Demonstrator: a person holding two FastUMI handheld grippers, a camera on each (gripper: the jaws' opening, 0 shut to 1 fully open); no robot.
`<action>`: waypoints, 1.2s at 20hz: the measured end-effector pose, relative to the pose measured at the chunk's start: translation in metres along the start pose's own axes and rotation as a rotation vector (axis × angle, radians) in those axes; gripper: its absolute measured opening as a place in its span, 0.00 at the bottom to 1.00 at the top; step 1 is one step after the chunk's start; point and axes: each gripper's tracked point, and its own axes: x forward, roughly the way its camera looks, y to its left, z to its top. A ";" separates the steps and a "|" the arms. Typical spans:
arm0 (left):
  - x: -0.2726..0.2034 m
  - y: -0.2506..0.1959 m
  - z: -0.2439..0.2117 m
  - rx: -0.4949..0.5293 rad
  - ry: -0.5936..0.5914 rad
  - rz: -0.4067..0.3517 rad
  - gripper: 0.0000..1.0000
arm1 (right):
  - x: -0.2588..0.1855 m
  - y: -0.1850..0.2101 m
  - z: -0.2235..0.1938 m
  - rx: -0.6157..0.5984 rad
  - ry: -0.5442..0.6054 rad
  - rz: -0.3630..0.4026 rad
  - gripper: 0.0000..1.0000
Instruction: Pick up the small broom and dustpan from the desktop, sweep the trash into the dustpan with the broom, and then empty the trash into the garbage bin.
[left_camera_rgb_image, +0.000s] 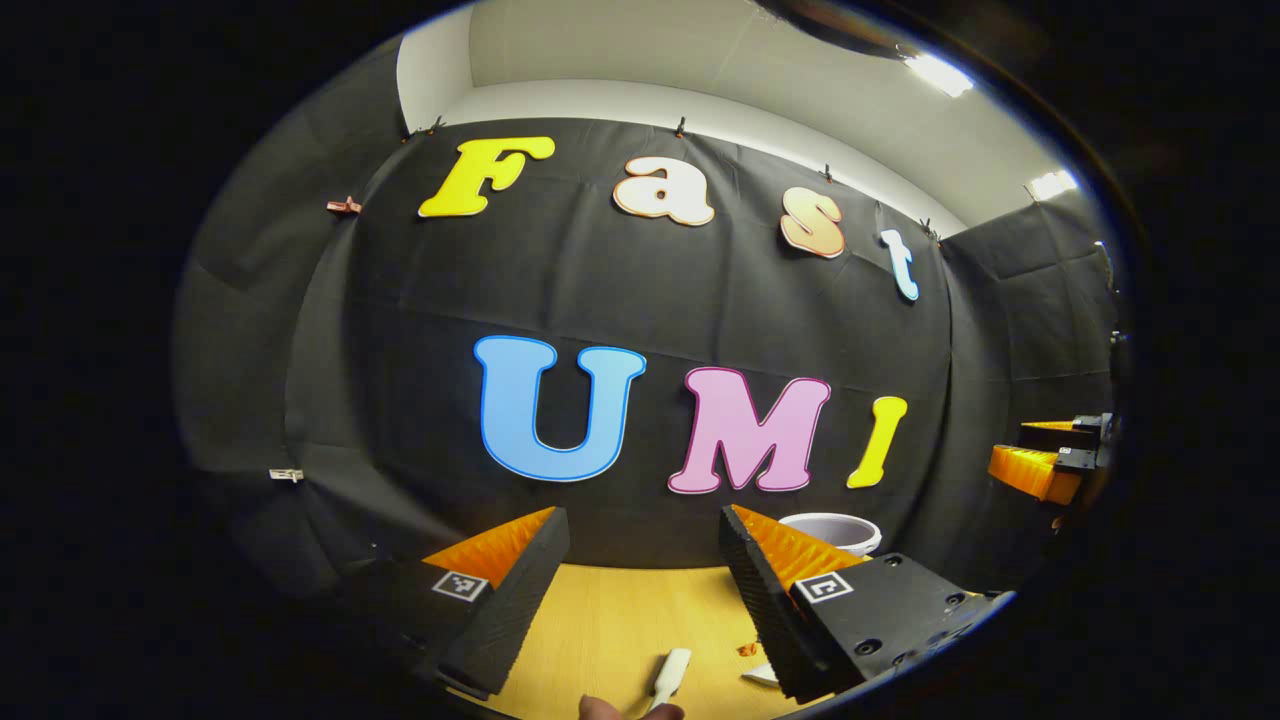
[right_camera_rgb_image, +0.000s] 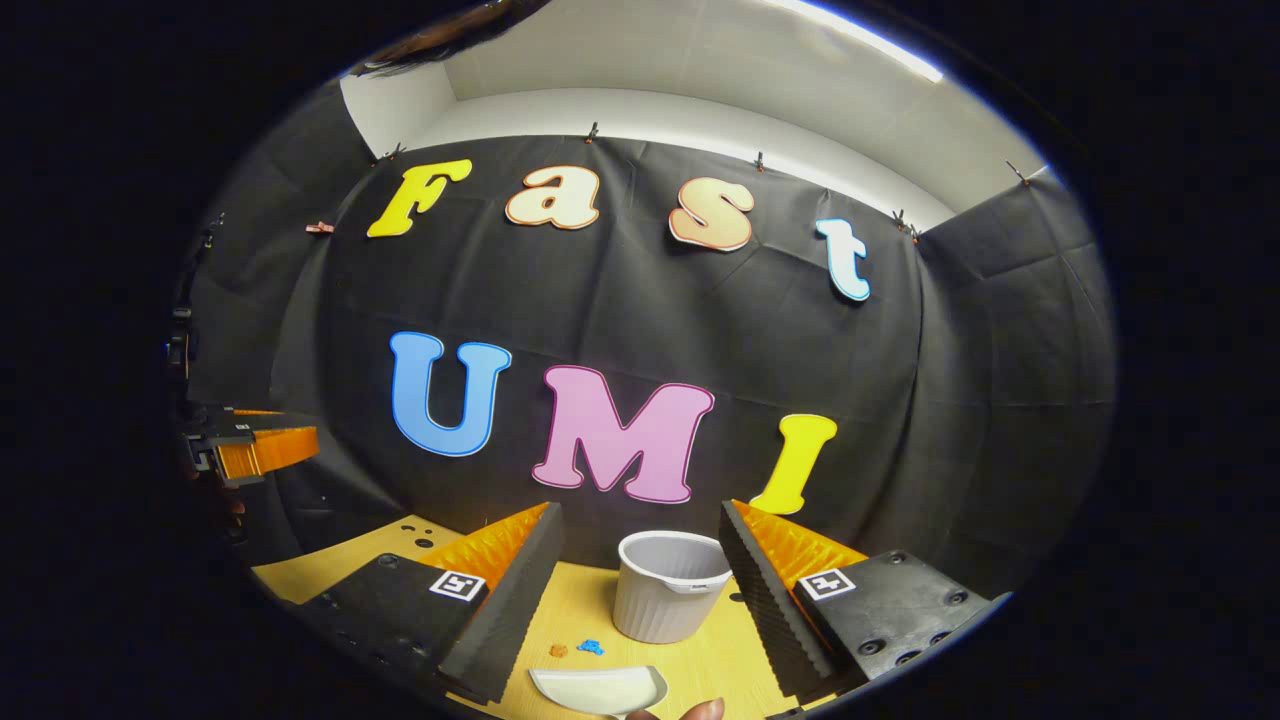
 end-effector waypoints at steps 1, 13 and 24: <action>0.001 0.000 0.000 0.004 -0.002 -0.004 0.95 | 0.000 0.001 -0.001 0.001 -0.002 0.002 0.96; 0.008 -0.011 -0.046 0.039 0.104 -0.043 0.96 | -0.031 0.031 -0.161 -0.057 0.495 0.241 0.96; 0.035 -0.014 -0.082 0.087 0.186 0.036 0.95 | -0.084 0.003 -0.418 -0.143 1.080 0.356 0.93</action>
